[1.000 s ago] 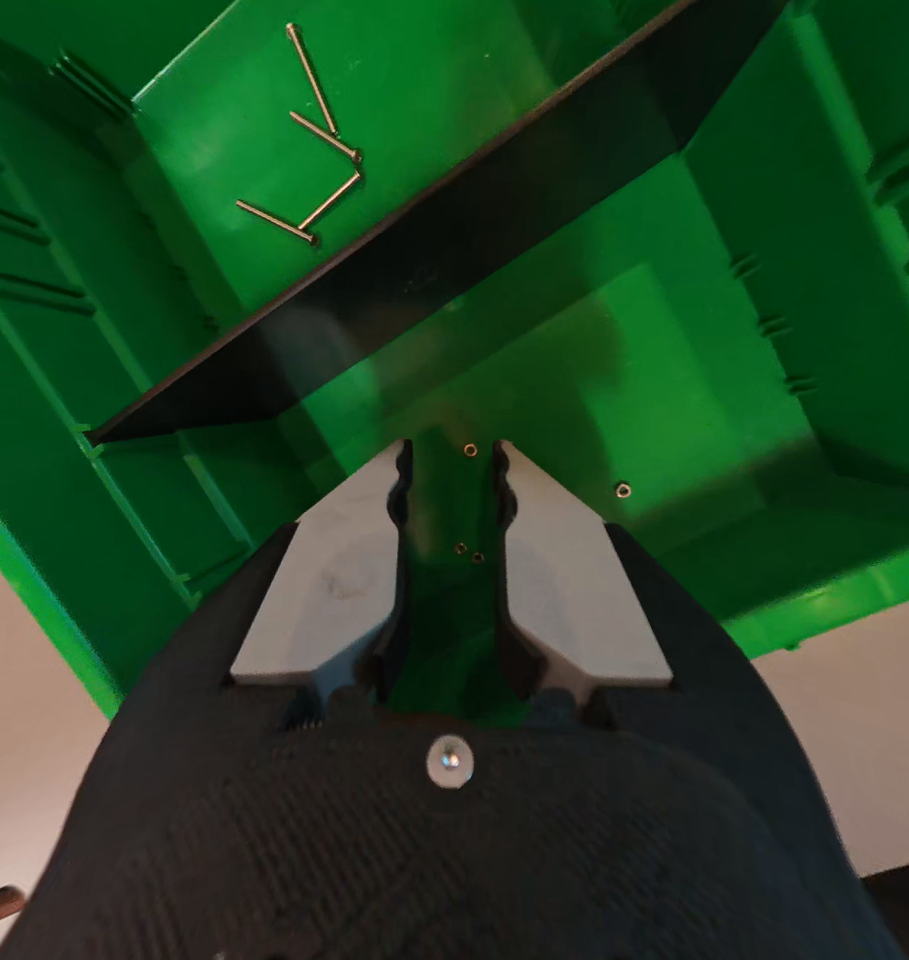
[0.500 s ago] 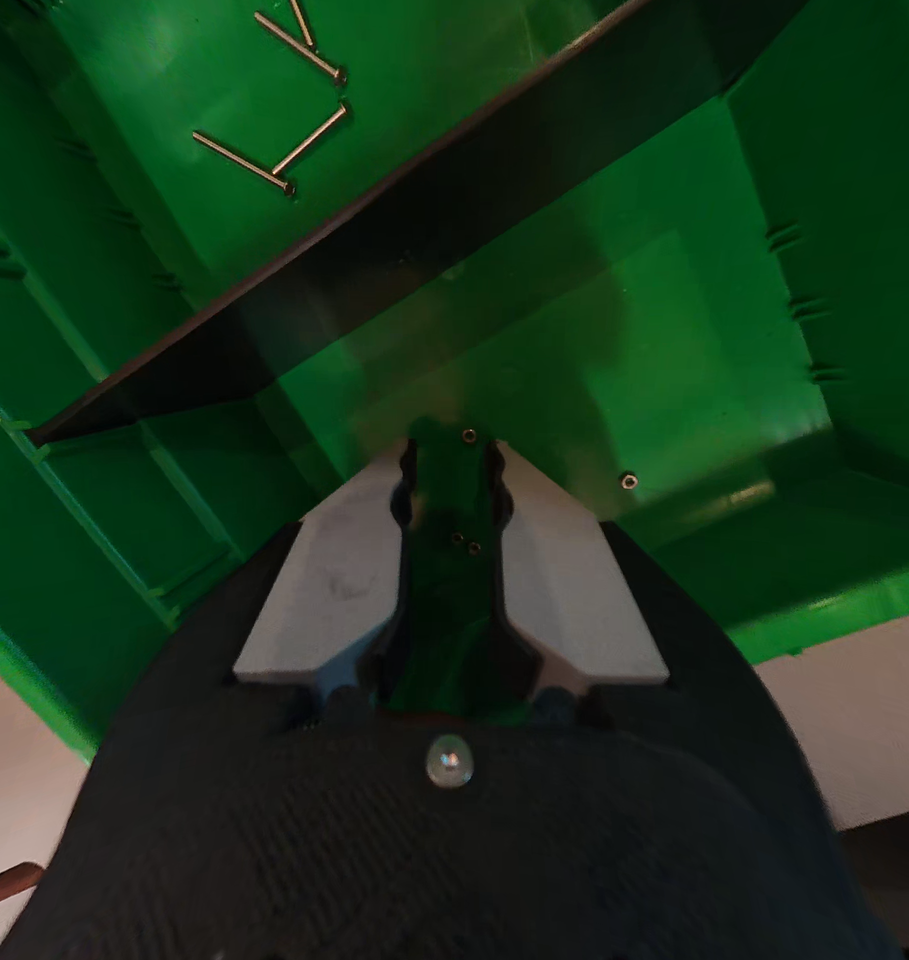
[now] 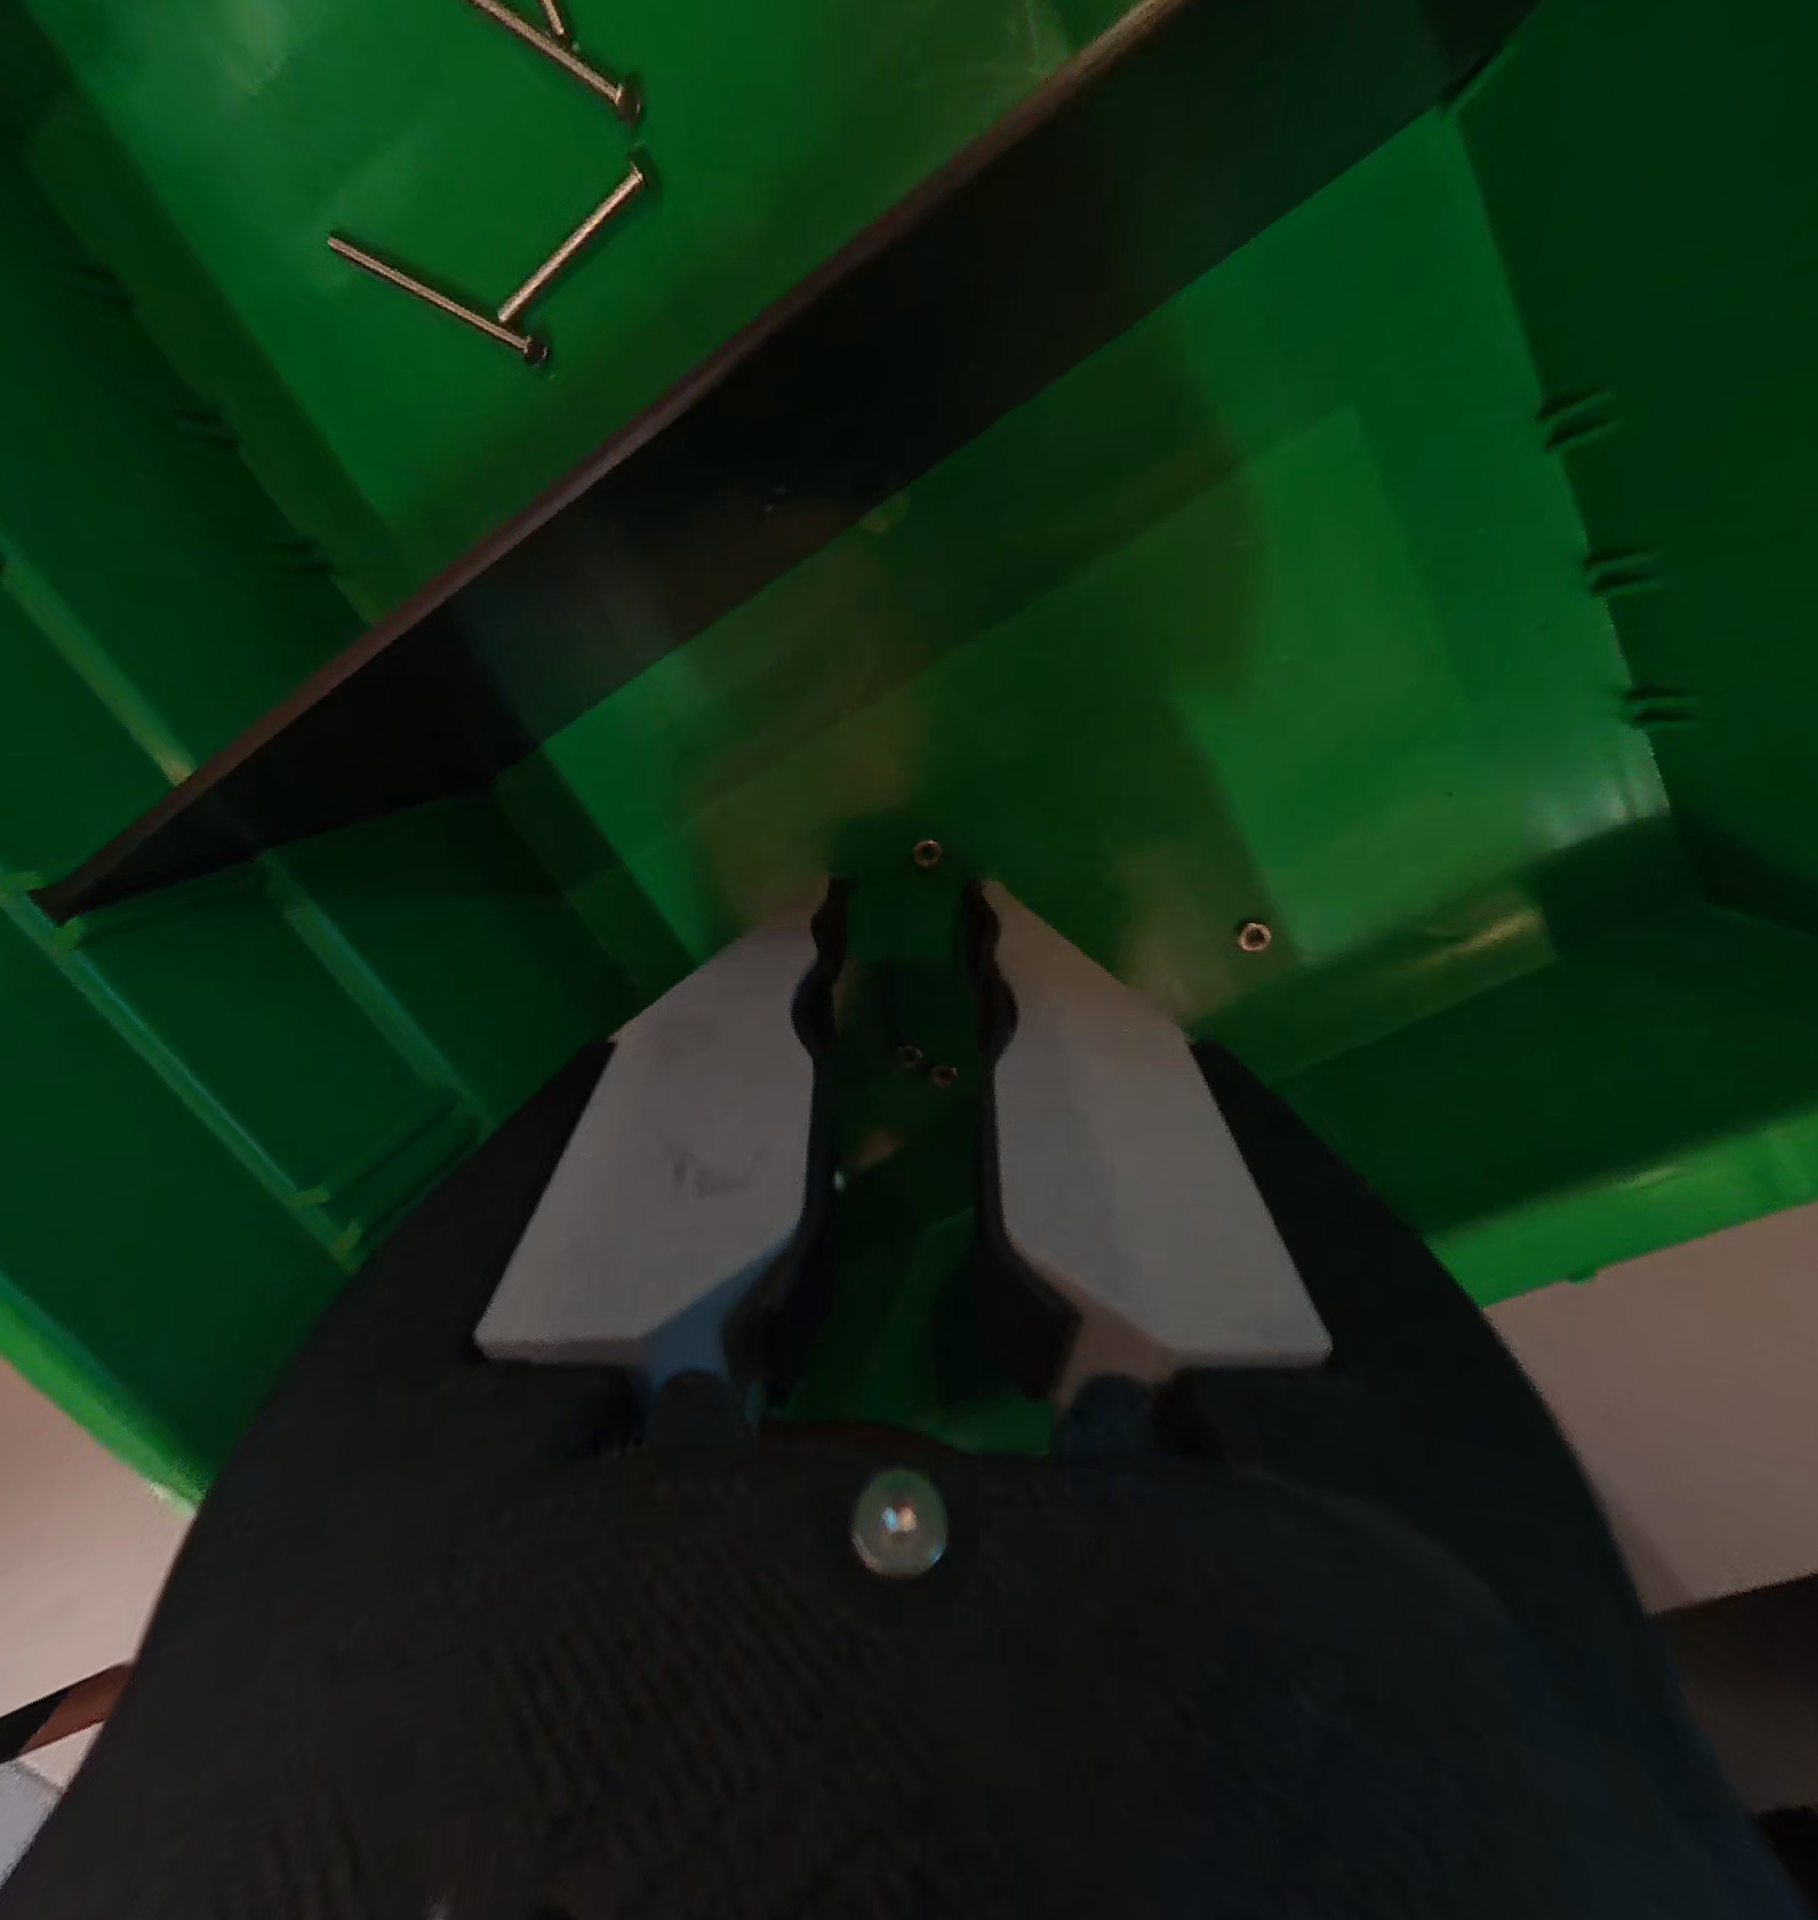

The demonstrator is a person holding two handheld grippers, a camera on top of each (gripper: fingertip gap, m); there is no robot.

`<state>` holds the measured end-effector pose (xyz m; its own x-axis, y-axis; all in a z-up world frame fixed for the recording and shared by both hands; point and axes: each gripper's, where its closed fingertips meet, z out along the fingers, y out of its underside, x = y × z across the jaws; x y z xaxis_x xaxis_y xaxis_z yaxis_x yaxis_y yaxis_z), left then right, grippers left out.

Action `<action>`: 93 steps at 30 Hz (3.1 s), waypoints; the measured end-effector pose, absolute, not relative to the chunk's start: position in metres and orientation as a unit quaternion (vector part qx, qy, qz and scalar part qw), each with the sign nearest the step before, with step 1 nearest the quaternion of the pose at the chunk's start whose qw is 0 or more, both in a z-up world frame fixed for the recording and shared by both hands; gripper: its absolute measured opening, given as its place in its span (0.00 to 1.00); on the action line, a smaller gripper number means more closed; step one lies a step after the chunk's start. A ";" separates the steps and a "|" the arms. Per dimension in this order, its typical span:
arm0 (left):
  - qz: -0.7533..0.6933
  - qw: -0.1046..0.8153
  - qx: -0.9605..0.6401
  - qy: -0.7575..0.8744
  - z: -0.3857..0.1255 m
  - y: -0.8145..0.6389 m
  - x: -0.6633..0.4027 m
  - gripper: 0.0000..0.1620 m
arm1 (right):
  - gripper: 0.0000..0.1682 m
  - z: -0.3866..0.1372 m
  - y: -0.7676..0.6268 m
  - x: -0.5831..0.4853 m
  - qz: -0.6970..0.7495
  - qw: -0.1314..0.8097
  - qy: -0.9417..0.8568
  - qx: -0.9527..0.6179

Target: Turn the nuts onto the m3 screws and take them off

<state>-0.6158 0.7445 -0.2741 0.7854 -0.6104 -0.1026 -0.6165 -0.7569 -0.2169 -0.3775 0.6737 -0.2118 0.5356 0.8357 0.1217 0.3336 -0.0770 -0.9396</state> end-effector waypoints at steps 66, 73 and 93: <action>0.000 0.116 -0.931 0.346 -0.276 0.749 -0.596 0.03 | 0.35 -0.208 0.671 -0.378 0.235 0.538 -0.424 -0.689; 0.002 0.117 -0.930 0.349 -0.276 0.749 -0.596 0.02 | 0.35 -0.208 0.670 -0.378 0.236 0.538 -0.424 -0.689; 0.011 0.117 -0.928 0.353 -0.275 0.749 -0.597 0.01 | 0.35 -0.207 0.670 -0.378 0.236 0.539 -0.425 -0.688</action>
